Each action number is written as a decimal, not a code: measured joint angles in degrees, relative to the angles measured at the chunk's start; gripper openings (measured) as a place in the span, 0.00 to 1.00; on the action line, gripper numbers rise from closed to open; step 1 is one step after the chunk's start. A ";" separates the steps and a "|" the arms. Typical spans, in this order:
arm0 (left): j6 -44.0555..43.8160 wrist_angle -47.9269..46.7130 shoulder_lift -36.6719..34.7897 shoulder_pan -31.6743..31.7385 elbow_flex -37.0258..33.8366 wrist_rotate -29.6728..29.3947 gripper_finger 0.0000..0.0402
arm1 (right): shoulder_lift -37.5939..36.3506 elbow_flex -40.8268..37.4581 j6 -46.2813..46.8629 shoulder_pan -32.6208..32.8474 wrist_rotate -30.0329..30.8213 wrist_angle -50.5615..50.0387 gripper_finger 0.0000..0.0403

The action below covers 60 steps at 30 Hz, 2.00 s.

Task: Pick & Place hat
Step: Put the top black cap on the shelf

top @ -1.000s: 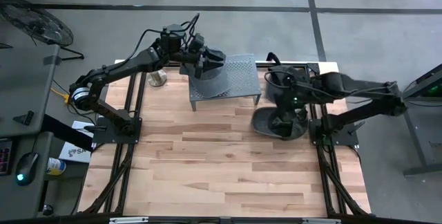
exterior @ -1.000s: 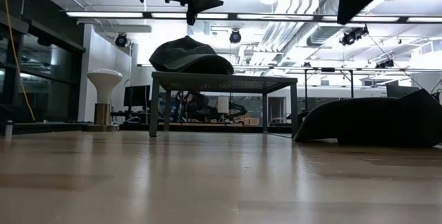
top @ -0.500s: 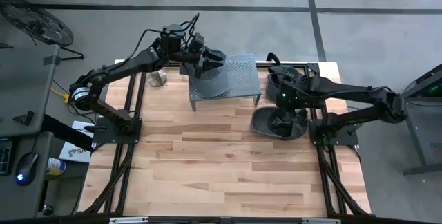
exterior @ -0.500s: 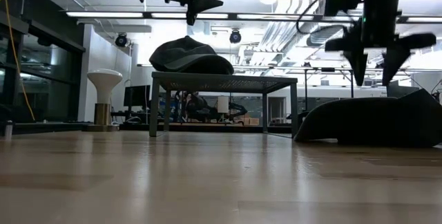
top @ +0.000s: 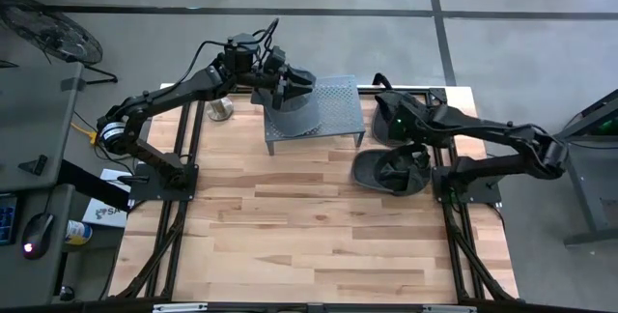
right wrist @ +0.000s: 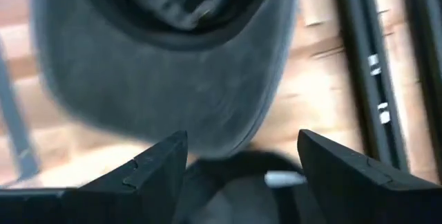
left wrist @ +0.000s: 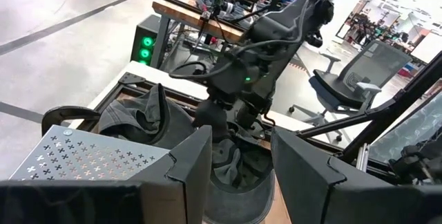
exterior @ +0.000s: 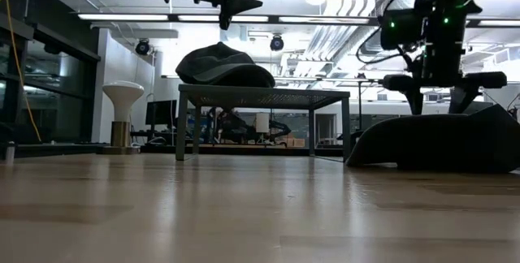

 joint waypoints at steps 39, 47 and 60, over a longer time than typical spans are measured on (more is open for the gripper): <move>0.00 0.03 0.00 0.09 0.00 0.00 0.36 | -1.19 -9.14 -13.71 -13.54 -6.60 19.25 0.03; -2.02 0.59 -0.04 0.09 0.00 -0.02 0.36 | -7.25 -2.13 -17.22 -10.12 1.85 7.01 0.01; -6.85 5.46 -0.11 0.09 0.00 -0.59 0.36 | -7.48 22.85 -21.89 3.20 19.39 -7.13 0.01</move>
